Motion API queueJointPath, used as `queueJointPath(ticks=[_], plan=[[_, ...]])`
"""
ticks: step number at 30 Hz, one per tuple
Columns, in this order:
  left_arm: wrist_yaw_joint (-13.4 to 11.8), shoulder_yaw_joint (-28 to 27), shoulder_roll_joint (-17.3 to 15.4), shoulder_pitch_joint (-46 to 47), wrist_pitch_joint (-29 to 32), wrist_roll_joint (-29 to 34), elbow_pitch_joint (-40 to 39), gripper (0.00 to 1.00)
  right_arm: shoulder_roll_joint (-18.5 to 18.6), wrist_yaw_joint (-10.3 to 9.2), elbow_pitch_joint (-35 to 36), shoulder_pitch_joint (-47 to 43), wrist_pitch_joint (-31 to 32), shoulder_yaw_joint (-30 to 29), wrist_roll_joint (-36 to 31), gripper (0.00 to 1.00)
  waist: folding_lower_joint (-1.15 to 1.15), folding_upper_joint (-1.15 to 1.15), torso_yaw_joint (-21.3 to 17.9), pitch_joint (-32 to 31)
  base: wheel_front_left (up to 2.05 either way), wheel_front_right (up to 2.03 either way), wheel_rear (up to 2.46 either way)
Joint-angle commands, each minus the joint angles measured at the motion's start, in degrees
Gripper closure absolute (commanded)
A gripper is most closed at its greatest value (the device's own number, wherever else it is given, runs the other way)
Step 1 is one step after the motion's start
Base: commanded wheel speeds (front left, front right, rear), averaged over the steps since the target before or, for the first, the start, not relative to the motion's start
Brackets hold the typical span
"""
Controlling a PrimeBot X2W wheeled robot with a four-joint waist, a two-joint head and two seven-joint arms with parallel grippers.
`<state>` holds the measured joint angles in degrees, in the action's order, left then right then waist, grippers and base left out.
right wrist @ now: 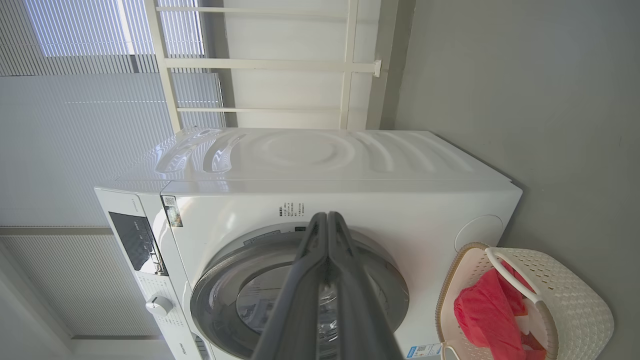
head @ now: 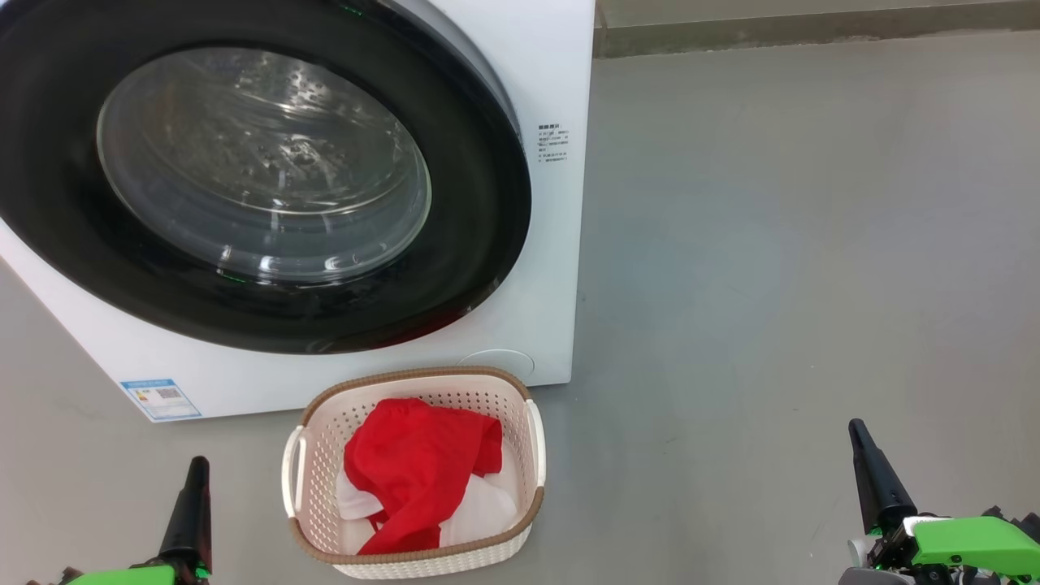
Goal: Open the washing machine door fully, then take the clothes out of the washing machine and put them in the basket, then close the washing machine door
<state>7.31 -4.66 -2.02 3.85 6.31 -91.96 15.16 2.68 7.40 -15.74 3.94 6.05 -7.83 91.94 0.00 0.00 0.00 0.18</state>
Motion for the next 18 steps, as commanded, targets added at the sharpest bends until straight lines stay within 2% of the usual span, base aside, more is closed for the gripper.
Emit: queueJointPath(ticks=[1,18], plan=[[0.2,-1.9,-0.9,2.3,0.2,-0.2,-1.1,1.00,0.2,0.09,1.7,2.2,0.4,1.3,0.2,1.00,0.00,0.00,0.0,0.0,0.00,0.00,0.00],[0.2,-1.9,-0.9,2.3,0.2,-0.2,-1.1,1.00,0.2,0.09,1.7,2.2,0.4,1.3,0.2,1.00,0.00,0.00,0.0,0.0,0.00,0.00,0.00]])
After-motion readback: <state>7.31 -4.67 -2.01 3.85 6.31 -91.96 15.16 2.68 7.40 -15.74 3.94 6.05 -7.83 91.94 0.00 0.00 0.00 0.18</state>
